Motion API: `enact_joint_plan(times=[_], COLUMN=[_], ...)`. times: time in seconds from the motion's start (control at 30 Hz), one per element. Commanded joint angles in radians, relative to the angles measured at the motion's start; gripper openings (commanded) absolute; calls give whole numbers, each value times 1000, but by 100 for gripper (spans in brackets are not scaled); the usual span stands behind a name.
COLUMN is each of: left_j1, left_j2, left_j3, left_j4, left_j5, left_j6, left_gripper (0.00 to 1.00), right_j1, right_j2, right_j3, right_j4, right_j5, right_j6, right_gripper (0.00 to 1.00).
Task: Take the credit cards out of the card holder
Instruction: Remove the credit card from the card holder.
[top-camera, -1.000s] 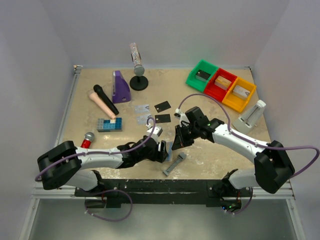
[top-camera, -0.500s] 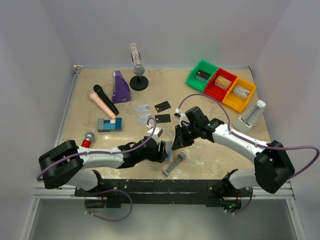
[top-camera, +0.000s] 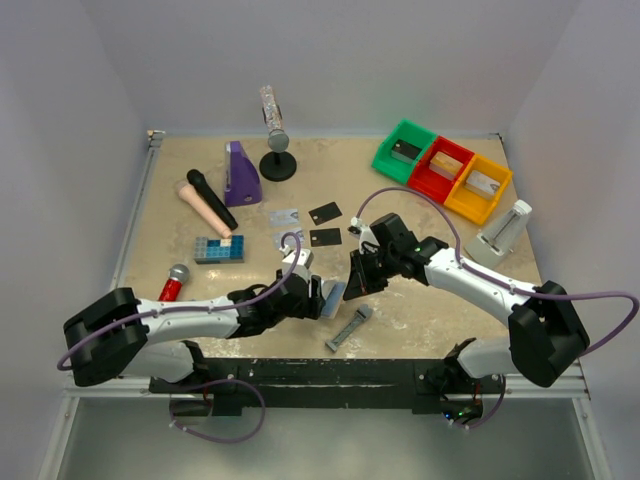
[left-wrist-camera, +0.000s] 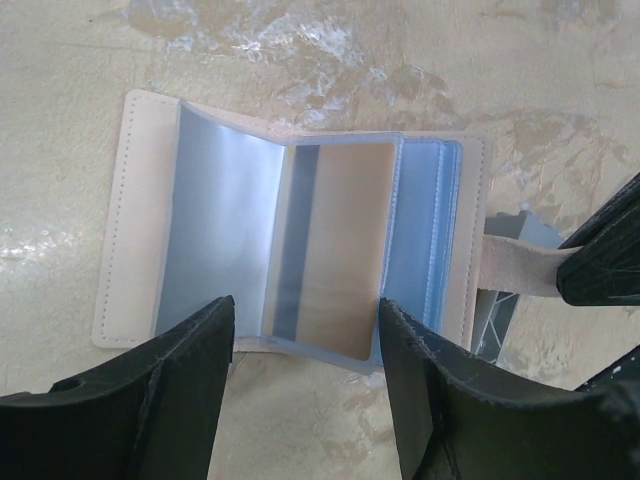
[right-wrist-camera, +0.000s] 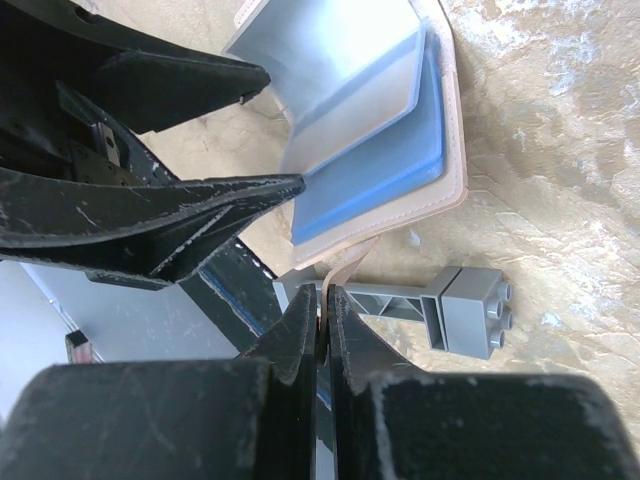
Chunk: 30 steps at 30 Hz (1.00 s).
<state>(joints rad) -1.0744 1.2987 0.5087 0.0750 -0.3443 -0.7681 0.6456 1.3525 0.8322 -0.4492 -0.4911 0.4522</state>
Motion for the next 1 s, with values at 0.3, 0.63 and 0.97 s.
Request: enact_joint_plan(times=[0.3,0.63,0.97], left_j1=[16,44,71], left_j2=[-94,-232,-366], left_j3=[-13,-71,-108], left_j4=[-152,-216,-46], left_j5=[-177,-246,-167], left_j6=[-75,-109,-21], left_gripper=[65,63,40], right_j1=[-3,-67,-83], right_j2=[-23,25,1], right_j3=[25,44,88], right_j4=[-12,-39,-115], right_j5=[0,23,138], right_j6=[-21,-60,-70], right_gripper=[0,0,30])
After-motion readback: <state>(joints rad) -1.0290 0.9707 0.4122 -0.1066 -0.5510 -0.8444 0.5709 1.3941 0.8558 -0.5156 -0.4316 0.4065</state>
